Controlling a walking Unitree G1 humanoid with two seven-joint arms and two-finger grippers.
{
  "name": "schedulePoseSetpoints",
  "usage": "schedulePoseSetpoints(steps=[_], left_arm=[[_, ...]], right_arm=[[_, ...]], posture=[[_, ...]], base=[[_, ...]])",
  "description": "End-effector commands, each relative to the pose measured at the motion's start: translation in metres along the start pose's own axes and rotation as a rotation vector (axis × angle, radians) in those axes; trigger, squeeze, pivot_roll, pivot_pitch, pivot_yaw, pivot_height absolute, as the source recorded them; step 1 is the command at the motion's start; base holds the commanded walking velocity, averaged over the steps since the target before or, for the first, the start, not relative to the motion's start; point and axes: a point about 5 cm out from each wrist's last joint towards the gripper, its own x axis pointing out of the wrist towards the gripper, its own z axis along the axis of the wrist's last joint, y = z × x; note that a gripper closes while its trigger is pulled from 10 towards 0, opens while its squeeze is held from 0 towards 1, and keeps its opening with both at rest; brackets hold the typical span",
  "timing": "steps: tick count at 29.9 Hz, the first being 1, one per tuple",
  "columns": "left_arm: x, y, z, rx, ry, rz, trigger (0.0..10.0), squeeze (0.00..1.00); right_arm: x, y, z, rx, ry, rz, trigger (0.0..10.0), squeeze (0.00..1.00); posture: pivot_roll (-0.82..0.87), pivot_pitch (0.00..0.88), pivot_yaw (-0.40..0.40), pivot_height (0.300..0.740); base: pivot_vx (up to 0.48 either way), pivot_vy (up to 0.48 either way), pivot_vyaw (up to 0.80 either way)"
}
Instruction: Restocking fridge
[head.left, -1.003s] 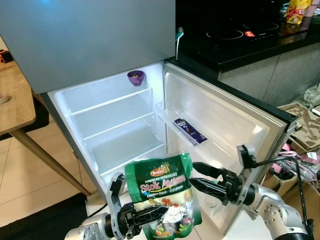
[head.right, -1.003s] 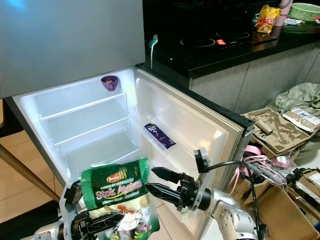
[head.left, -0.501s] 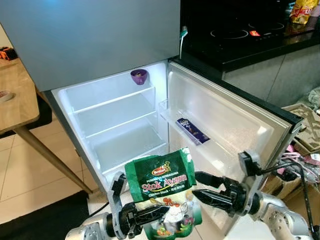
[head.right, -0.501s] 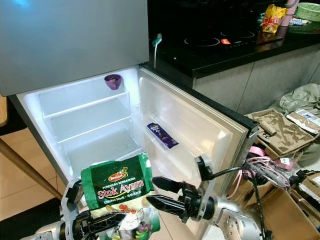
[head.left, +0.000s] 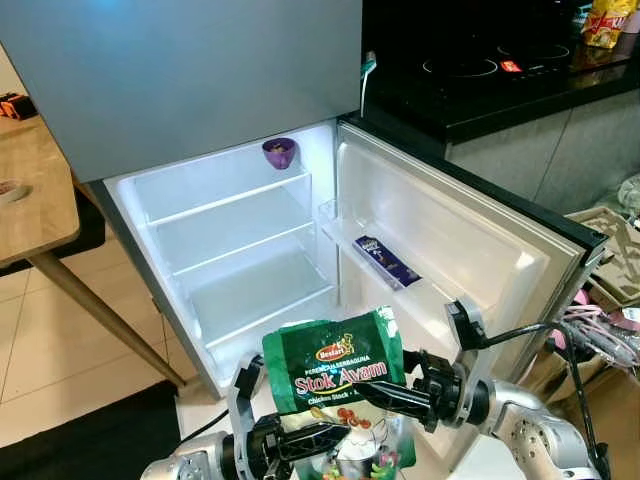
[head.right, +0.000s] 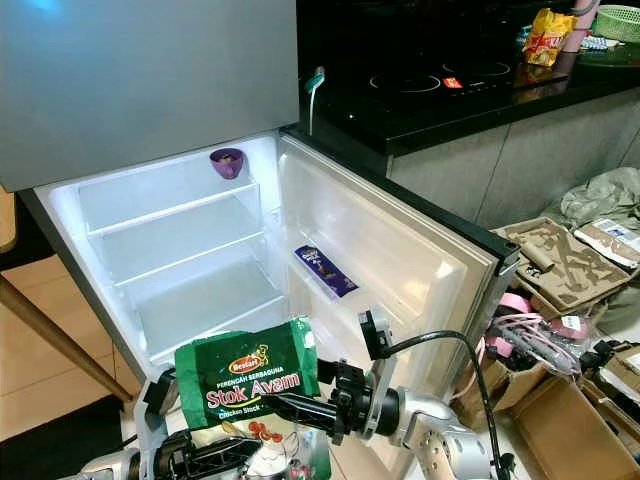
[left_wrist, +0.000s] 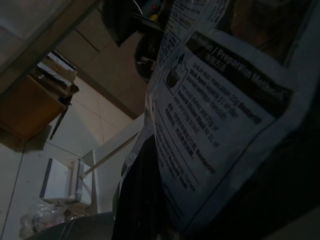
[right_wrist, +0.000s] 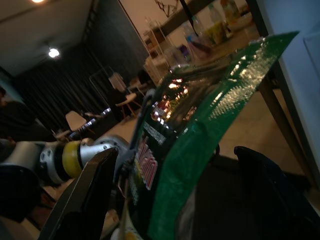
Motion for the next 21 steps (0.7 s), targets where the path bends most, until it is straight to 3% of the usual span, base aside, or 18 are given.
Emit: schedulePoseSetpoints(steps=[1, 6, 17, 18, 19, 20, 21], left_arm=[[0.0054, -0.0028, 0.0002, 0.013, 0.001, -0.034, 10.0, 0.0], [0.0055, -0.0028, 0.0024, 0.018, -0.006, -0.031, 10.0, 0.0], [0.0044, -0.0025, 0.004, 0.024, -0.006, -0.028, 10.0, 0.0], [0.0044, -0.0025, 0.0039, 0.023, -0.005, -0.028, 10.0, 0.0], [0.0045, -0.0026, 0.0038, 0.023, -0.005, -0.029, 10.0, 0.0], [0.0049, -0.0026, 0.0035, 0.022, -0.004, -0.03, 10.0, 0.0], [0.0052, -0.0026, 0.0032, 0.021, -0.004, -0.031, 10.0, 0.0]], right_arm=[[0.0033, 0.0029, -0.005, -0.011, 0.047, 0.009, 10.0, 0.0], [-0.0029, 0.0065, -0.0114, -0.009, 0.123, 0.025, 10.0, 0.0], [-0.0023, 0.0062, -0.0123, -0.011, 0.134, 0.014, 10.0, 0.0], [-0.0016, 0.0066, -0.0121, -0.007, 0.128, 0.019, 4.5, 0.0], [-0.0011, 0.007, -0.0117, -0.003, 0.121, 0.021, 3.3, 0.0], [-0.0009, 0.0071, -0.0113, 0.001, 0.113, 0.022, 0.0, 0.0], [-0.0009, 0.0071, -0.0108, 0.003, 0.108, 0.02, 0.0, 0.0]], posture=[[-0.1, 0.063, 0.028, 0.74], [-0.1, 0.065, 0.026, 0.74], [-0.1, 0.069, 0.027, 0.74], [-0.1, 0.069, 0.027, 0.74], [-0.1, 0.069, 0.027, 0.74], [-0.1, 0.068, 0.024, 0.74], [-0.1, 0.068, 0.024, 0.74]], base=[[0.0, 0.0, 0.0], [0.0, 0.0, 0.0], [0.0, 0.0, 0.0], [0.0, 0.0, 0.0], [0.0, 0.0, 0.0], [0.0, 0.0, 0.0], [0.0, 0.0, 0.0]])
